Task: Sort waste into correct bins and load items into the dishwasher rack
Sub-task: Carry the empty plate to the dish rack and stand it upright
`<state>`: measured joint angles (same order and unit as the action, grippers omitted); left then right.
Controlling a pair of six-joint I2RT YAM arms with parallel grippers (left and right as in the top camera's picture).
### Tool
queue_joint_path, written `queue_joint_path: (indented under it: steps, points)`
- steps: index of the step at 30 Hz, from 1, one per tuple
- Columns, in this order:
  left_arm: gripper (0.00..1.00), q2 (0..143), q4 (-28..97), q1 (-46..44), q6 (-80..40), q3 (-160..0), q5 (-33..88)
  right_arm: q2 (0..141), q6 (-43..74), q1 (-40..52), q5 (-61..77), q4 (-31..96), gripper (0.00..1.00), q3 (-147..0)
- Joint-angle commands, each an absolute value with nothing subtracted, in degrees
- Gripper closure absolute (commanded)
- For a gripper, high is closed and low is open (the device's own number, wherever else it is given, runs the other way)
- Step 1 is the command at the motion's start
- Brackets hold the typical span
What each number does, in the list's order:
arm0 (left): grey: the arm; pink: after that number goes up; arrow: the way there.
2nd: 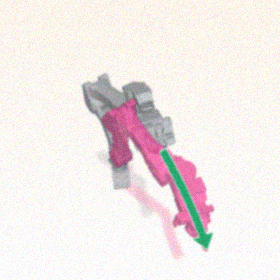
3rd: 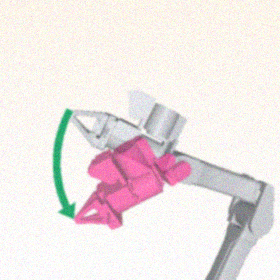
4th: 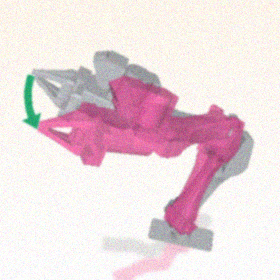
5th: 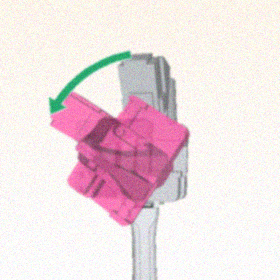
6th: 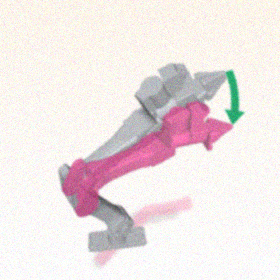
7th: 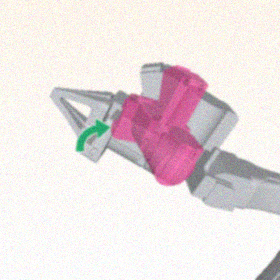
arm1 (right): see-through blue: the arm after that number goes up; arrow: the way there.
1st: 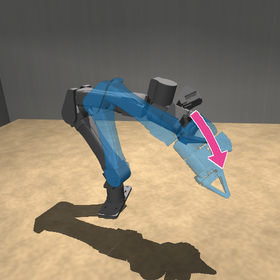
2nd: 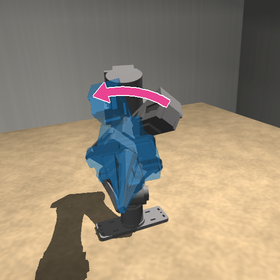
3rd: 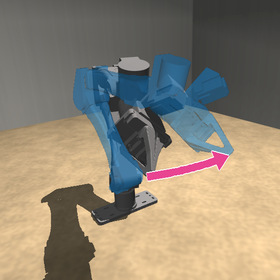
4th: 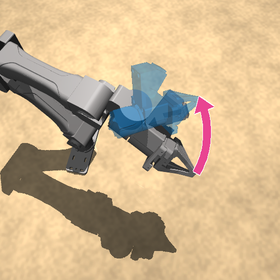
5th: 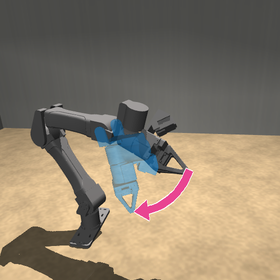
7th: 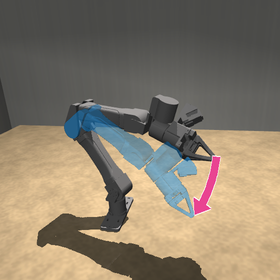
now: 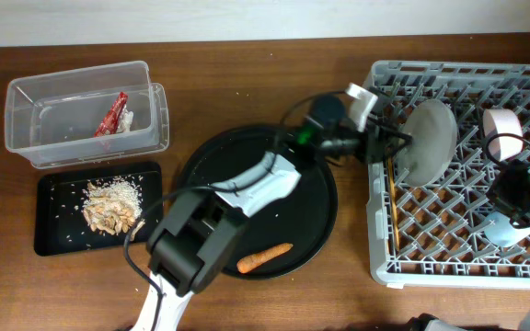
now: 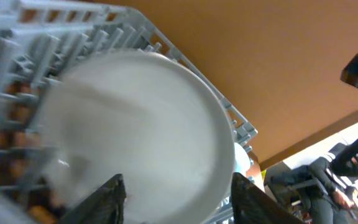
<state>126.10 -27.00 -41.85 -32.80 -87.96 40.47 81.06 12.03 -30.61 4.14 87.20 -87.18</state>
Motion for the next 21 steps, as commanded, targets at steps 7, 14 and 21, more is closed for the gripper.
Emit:
queue_joint_path:
  steps: [7, 14, 21]
  points:
    - [0.01, 108.84, 36.16, -32.77, -21.34, -88.18, 7.05, 80.49, 12.27, -30.83, 3.84, 87.02, 0.96, -87.55]
    - [0.01, 107.46, 54.98, -34.52, -60.25, -87.9, 12.49, 80.49, 12.29, -30.83, 4.12, 86.61, 0.96, -87.53]
    - [0.01, 107.57, 61.58, -45.17, -74.91, -79.42, 11.97, 80.49, 12.32, -30.83, 4.8, 86.59, 0.96, -87.53]
